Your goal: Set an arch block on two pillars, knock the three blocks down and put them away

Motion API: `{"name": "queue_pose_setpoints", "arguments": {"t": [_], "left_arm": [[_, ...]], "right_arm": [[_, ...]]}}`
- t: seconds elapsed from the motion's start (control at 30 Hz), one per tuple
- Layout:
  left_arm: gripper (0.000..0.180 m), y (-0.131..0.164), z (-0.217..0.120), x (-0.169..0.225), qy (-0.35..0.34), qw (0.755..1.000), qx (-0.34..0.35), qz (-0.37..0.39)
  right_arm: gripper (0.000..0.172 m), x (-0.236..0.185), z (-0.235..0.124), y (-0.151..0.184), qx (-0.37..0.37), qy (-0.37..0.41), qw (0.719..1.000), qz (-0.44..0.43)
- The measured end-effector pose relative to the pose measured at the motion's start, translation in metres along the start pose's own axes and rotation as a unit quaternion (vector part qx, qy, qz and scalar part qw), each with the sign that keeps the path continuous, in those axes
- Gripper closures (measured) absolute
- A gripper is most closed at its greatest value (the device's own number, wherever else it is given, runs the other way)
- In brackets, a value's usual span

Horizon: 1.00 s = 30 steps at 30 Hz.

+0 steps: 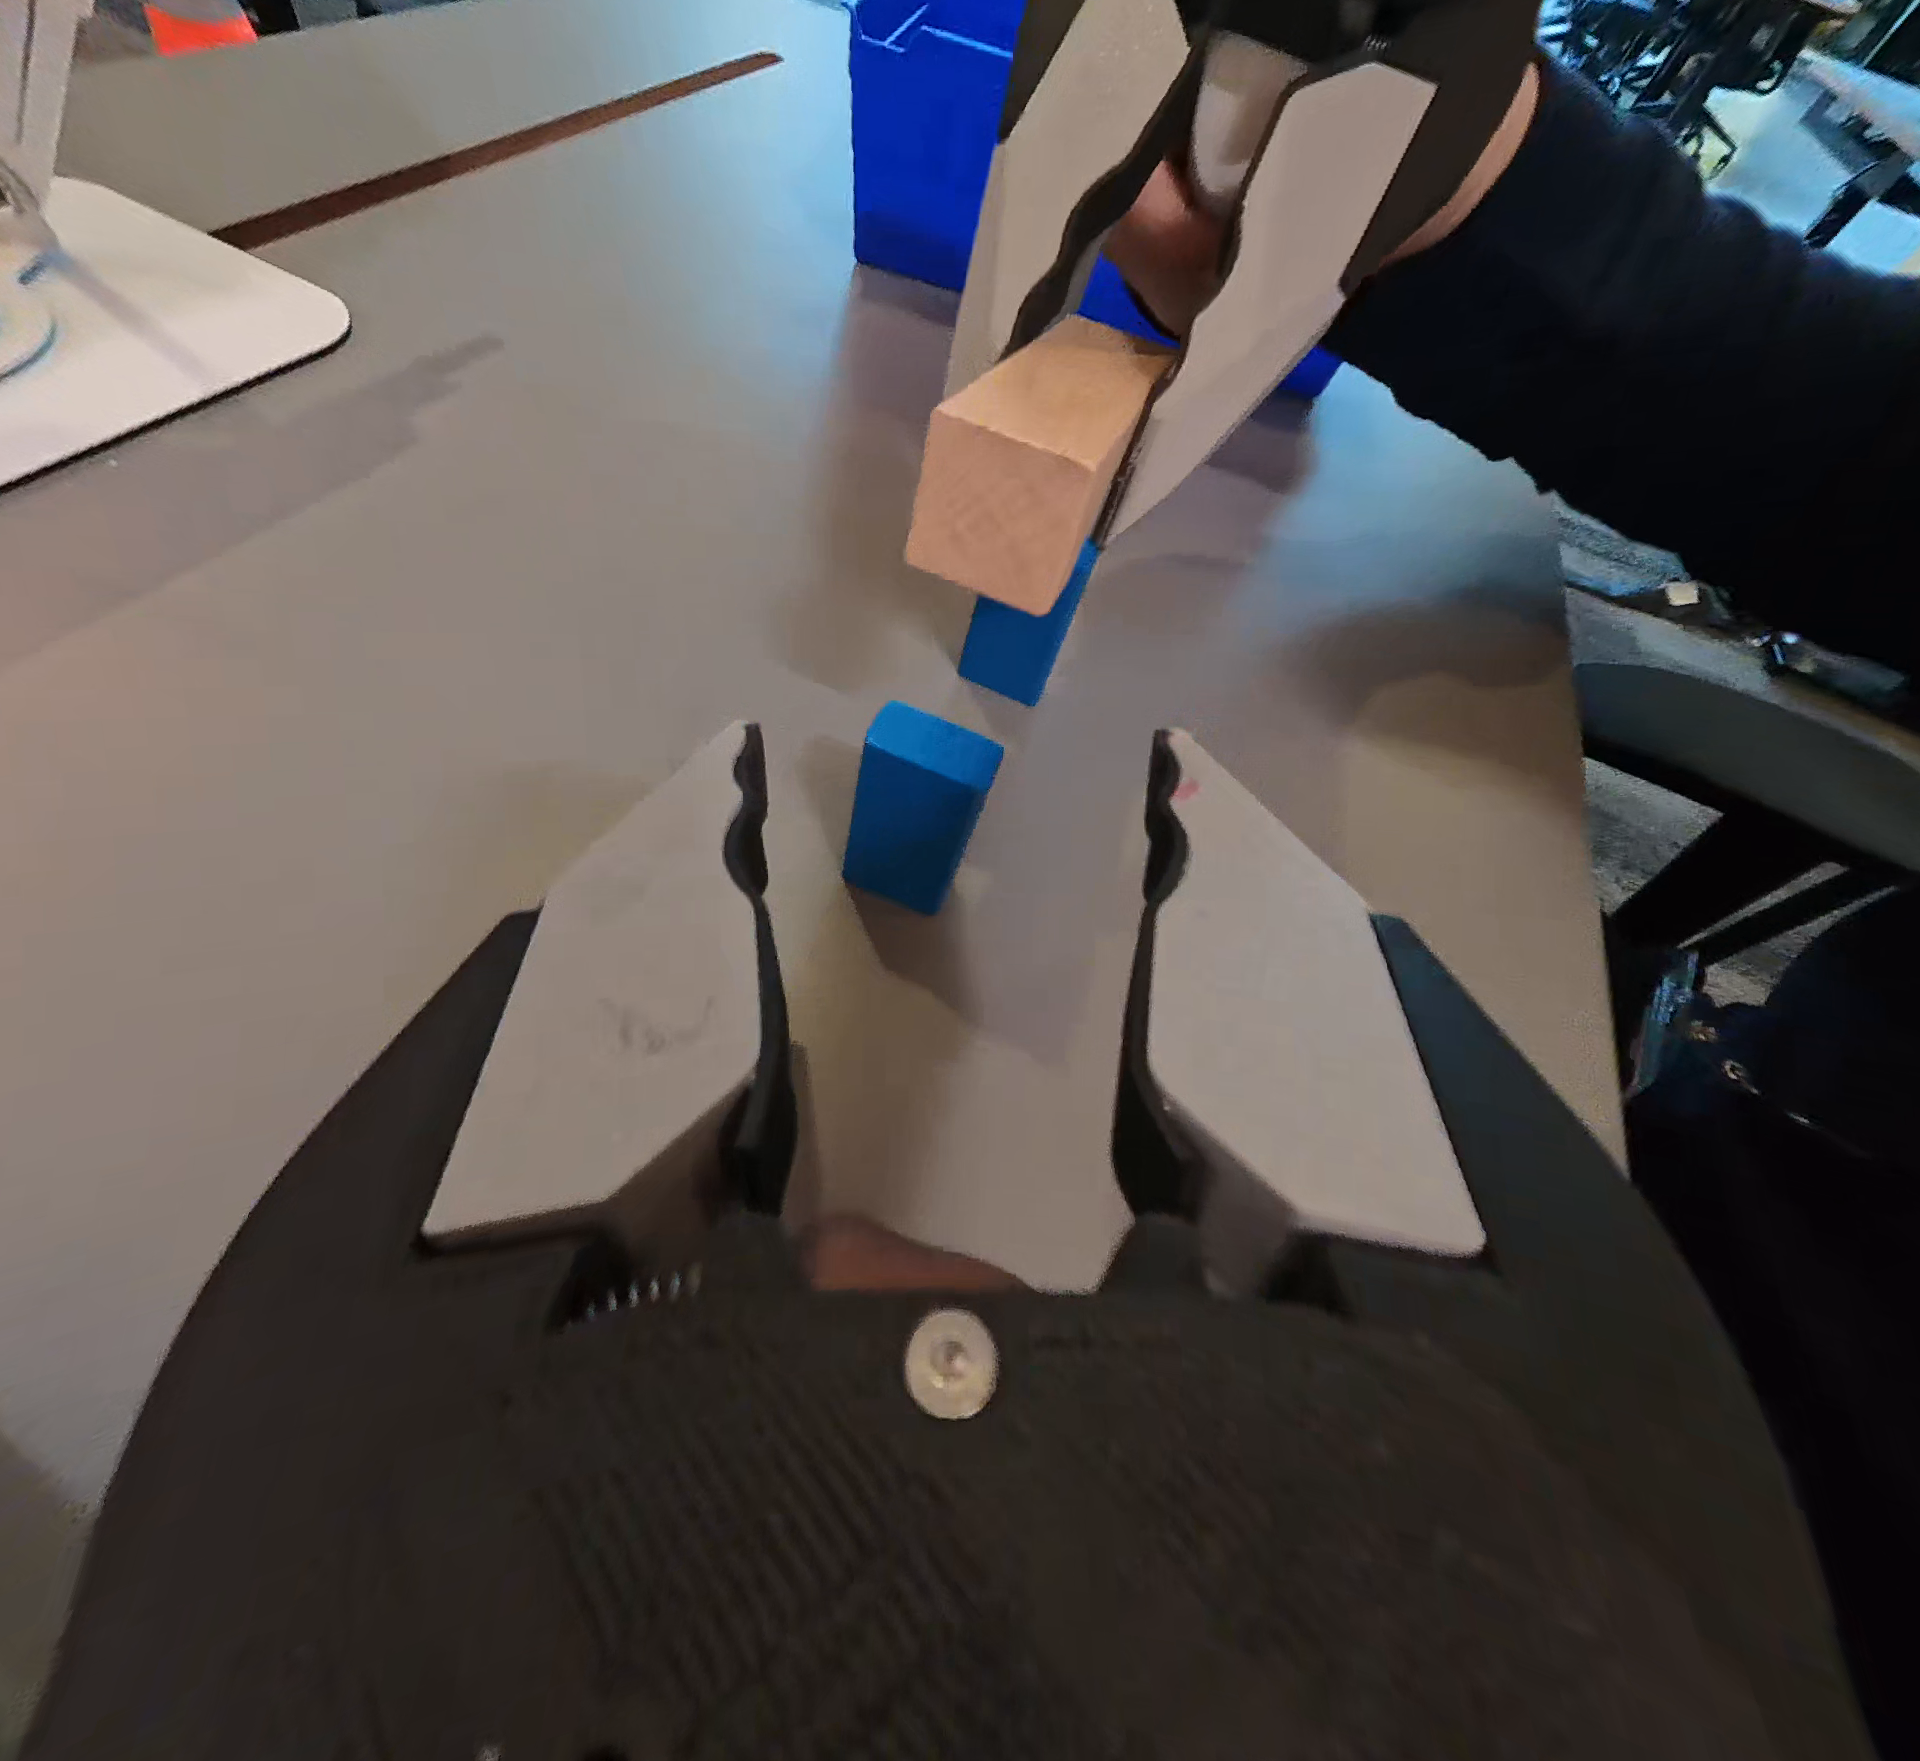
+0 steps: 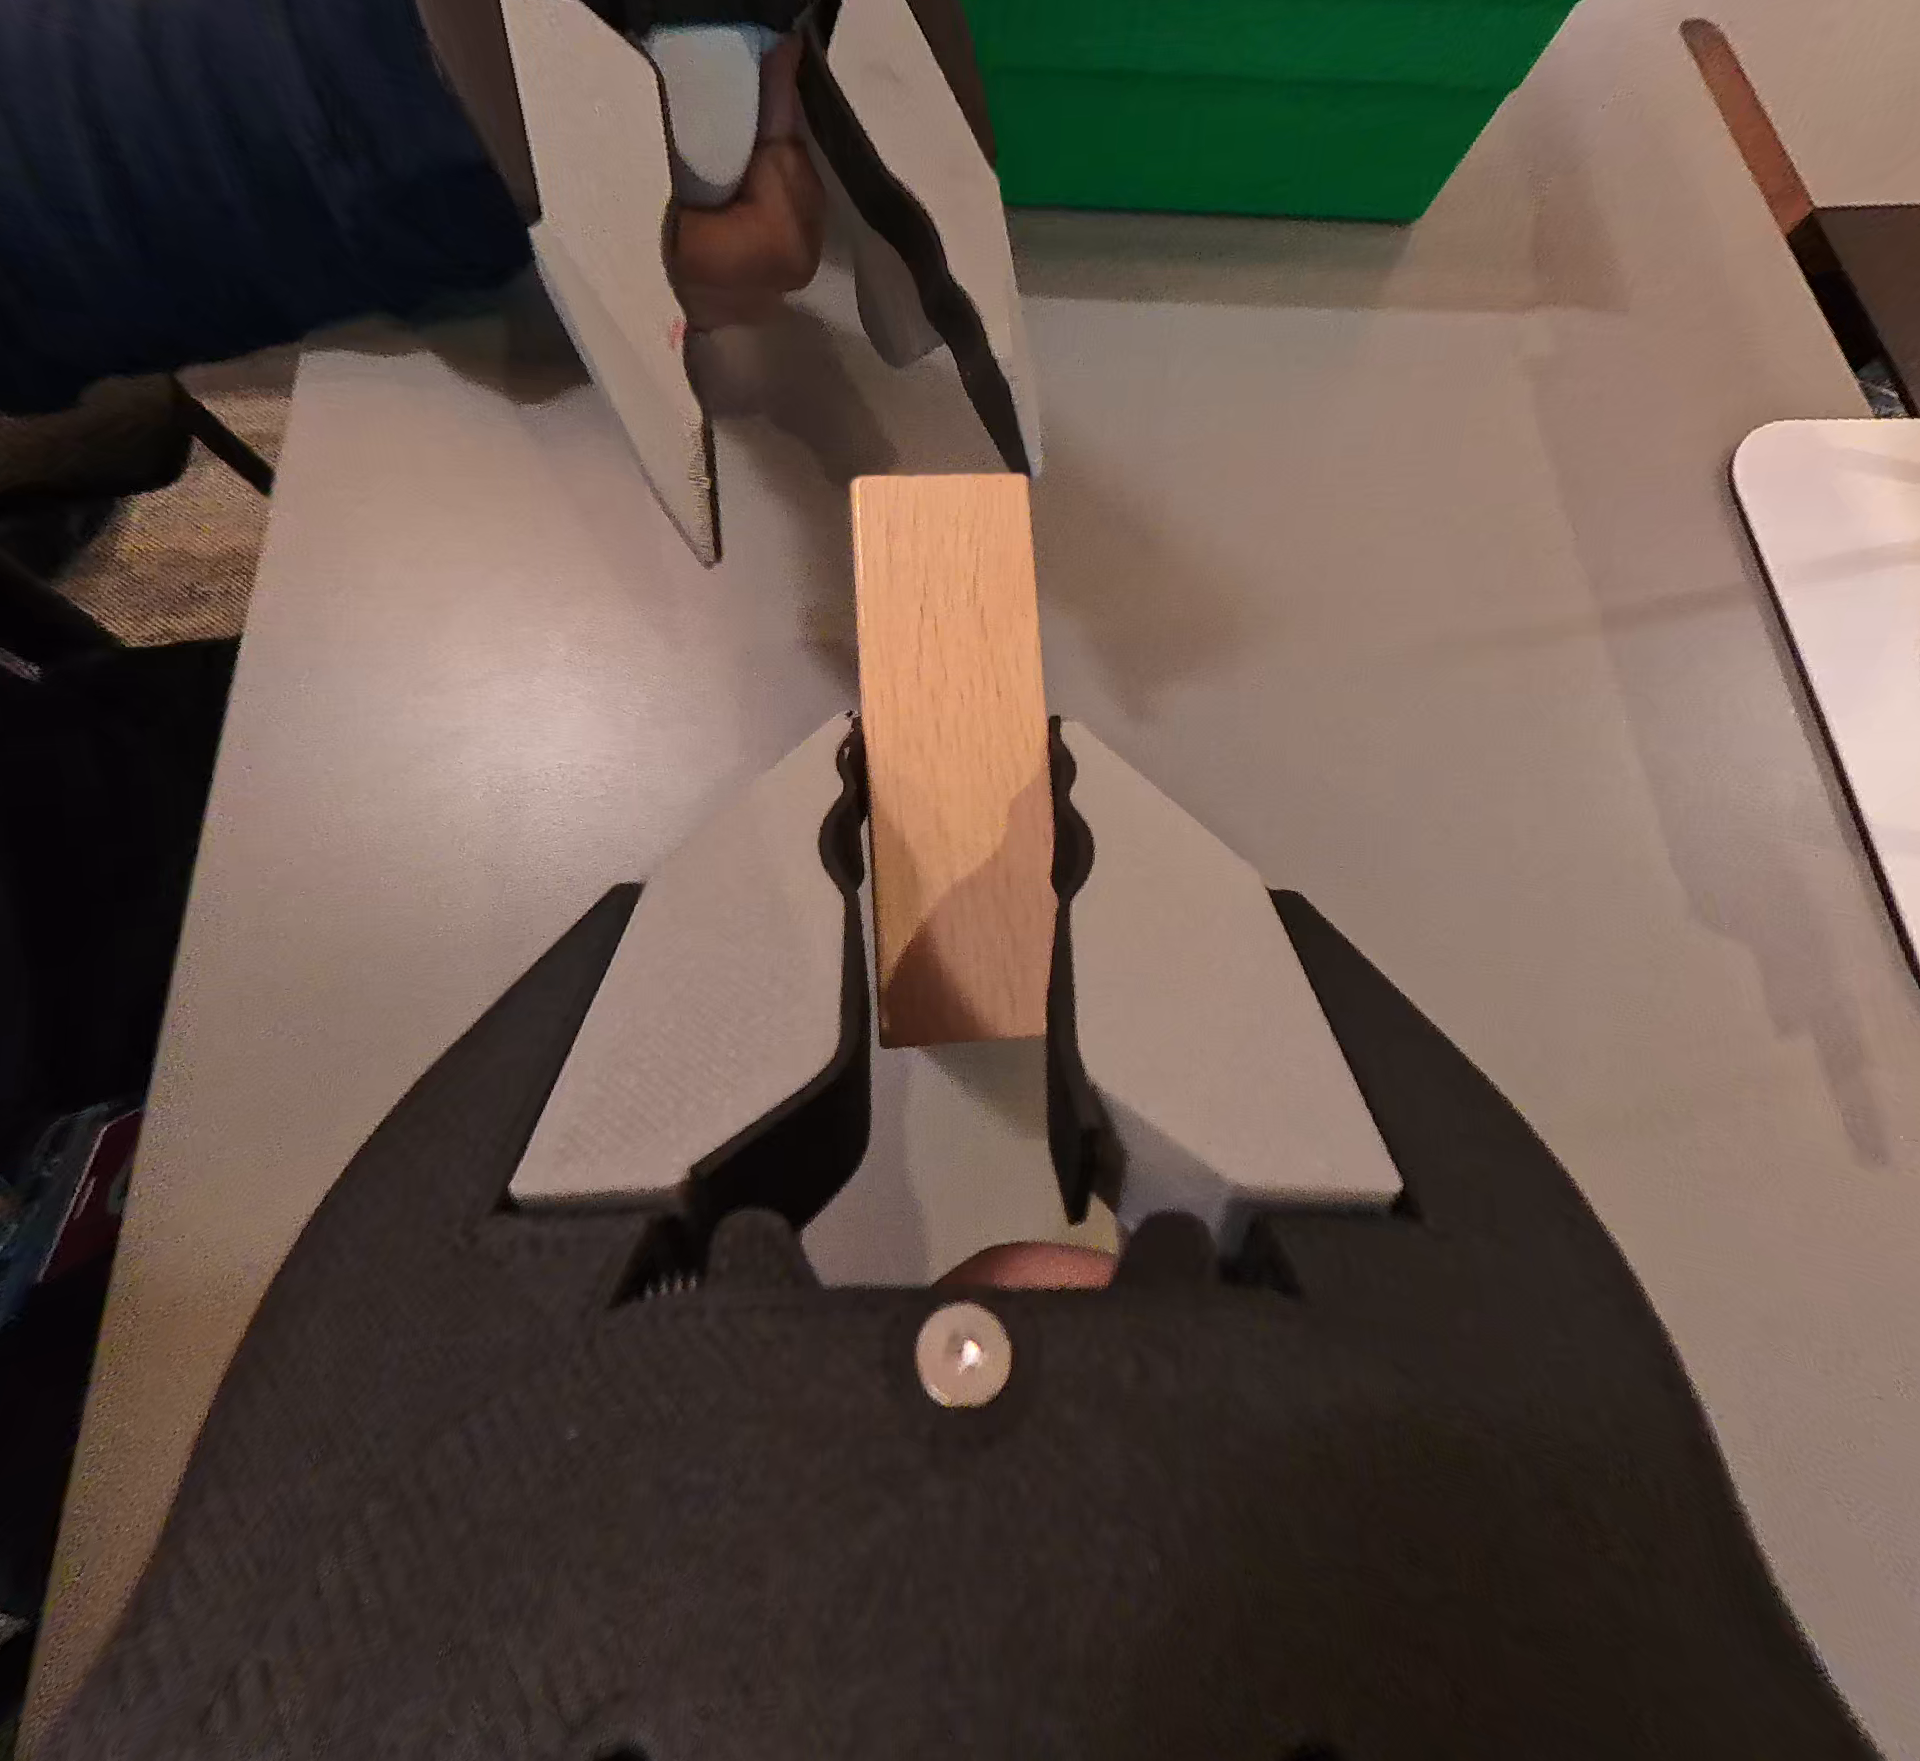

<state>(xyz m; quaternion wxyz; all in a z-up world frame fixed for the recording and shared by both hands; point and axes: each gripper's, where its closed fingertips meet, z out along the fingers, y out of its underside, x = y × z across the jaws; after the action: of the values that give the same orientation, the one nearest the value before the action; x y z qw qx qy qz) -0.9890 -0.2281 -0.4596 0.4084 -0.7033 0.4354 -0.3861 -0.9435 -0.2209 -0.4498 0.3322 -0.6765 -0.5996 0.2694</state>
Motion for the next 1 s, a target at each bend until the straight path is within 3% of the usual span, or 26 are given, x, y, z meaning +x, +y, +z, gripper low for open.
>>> {"name": "queue_pose_setpoints", "arguments": {"t": [0.67, 1.0], "left_arm": [[0.106, 0.046, 0.010, -0.016, -0.033, 0.992, -0.119, -0.006], [0.106, 0.053, 0.010, -0.021, -0.041, 0.990, -0.136, -0.020]], "right_arm": [[0.141, -0.002, 0.020, 0.008, -0.074, -0.008, 0.997, -0.025], [0.141, 0.001, 0.023, 0.017, -0.088, -0.006, 0.996, -0.023]]}}
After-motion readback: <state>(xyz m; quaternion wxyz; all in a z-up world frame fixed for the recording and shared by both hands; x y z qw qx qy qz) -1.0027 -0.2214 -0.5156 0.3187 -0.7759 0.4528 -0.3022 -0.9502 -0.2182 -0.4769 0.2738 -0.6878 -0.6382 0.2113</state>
